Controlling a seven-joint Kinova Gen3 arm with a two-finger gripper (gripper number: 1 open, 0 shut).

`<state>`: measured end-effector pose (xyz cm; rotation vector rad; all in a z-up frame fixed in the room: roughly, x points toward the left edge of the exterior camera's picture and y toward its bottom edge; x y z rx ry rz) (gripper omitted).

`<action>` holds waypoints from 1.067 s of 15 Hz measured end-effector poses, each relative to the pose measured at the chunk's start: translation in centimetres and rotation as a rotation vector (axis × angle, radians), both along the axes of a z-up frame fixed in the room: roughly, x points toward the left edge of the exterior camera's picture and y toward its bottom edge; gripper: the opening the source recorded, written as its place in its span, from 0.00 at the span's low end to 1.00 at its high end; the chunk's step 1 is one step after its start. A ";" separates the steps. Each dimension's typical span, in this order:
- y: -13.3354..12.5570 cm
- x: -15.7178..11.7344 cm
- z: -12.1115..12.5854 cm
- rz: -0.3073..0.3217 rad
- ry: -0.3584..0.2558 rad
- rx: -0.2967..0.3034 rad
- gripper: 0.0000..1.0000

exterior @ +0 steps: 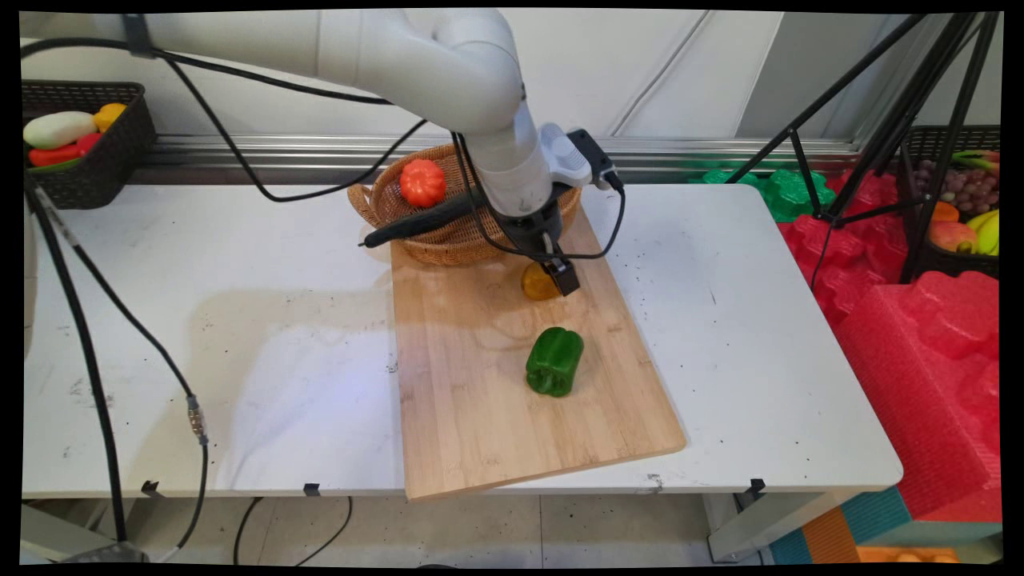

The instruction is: Pick up the potato from the cutting board, then place the picked object in the vegetable basket

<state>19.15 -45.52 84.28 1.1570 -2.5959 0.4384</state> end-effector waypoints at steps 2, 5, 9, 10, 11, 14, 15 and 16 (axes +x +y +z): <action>-0.4 -0.4 -0.8 0.017 -0.005 0.009 1.00; -0.6 -0.8 -1.6 0.038 -0.008 0.021 0.00; -0.4 -0.9 -1.7 0.049 -0.010 0.015 0.00; -0.3 -0.9 -1.6 0.048 -0.010 0.012 0.00; -0.2 -0.9 -1.5 0.046 -0.009 0.008 0.00; 0.8 -0.5 -0.1 0.024 0.001 -0.018 0.00; 1.1 -0.2 0.6 0.012 0.007 -0.028 0.00; 1.5 0.0 1.1 0.000 0.014 -0.035 0.00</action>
